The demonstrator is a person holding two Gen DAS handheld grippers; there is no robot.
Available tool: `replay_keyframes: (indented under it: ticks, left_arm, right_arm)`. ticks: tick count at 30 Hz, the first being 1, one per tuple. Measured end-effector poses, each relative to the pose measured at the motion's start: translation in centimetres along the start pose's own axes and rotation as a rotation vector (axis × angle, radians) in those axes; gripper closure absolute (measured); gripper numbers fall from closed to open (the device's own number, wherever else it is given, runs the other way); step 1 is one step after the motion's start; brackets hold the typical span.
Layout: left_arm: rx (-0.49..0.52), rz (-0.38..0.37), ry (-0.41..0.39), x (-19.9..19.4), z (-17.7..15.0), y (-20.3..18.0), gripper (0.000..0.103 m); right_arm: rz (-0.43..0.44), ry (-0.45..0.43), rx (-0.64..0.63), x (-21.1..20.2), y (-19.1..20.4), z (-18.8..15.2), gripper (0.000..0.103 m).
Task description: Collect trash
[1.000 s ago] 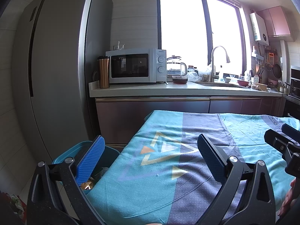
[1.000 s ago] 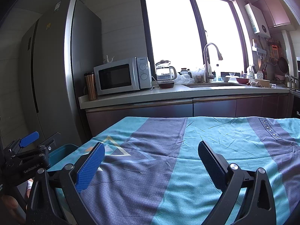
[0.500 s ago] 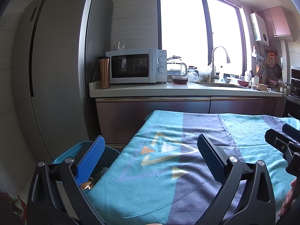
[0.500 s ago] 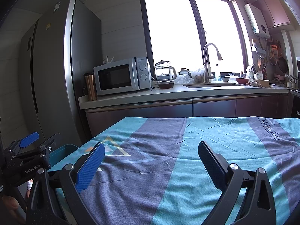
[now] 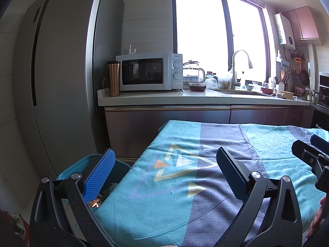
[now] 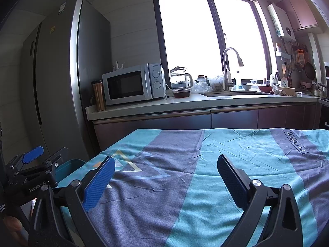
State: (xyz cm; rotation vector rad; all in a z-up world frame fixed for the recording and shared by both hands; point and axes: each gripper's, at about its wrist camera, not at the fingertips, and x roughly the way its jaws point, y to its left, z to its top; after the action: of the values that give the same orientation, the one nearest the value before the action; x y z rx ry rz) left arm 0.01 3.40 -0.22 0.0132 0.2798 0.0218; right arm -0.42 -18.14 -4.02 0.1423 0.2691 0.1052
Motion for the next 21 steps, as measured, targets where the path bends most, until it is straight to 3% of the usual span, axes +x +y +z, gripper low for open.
replay_keyframes:
  ticks: [21]
  left_arm:
    - [-0.006, 0.001, 0.002, 0.11, 0.02, -0.13, 0.006]
  right_arm:
    - [0.002, 0.000, -0.004, 0.20, 0.16, 0.11, 0.007]
